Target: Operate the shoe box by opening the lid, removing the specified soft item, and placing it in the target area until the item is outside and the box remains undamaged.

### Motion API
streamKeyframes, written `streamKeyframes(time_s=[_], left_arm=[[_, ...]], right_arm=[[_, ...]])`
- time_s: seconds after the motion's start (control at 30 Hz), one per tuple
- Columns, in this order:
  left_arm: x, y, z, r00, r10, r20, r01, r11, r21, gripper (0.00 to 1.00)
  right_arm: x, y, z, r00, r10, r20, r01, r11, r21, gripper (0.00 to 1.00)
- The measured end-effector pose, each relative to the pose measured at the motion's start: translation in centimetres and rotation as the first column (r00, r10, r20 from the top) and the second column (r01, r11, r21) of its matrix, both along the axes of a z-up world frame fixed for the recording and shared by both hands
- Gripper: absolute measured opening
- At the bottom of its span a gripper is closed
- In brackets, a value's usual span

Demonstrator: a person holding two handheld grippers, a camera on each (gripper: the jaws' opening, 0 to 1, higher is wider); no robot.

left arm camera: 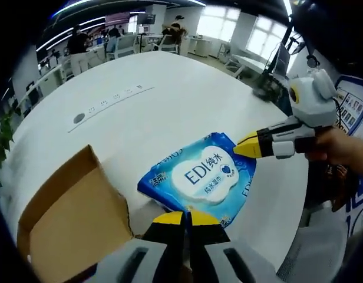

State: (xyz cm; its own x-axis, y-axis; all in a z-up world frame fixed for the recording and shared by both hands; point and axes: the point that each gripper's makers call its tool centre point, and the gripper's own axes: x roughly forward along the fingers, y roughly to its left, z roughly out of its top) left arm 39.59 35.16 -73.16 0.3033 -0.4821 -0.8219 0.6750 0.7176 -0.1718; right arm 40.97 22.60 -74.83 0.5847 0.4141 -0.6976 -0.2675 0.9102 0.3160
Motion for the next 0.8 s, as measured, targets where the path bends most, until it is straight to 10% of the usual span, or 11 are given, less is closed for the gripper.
streamKeyframes(time_s=[0.43,0.8], left_arm=[[-0.9,0.1,-0.6,0.995,-0.087,0.045,0.084,0.994,0.068,0.05],[-1.1,0.4,1.6,0.996,-0.040,0.076,0.042,0.999,-0.027,0.16]], right_arm=[[-0.4,-0.5,-0.4,1.000,-0.015,0.005,0.015,1.000,-0.014,0.00],[-0.5,-1.3,-0.4,0.999,-0.046,0.023,0.046,0.999,-0.001,0.03]])
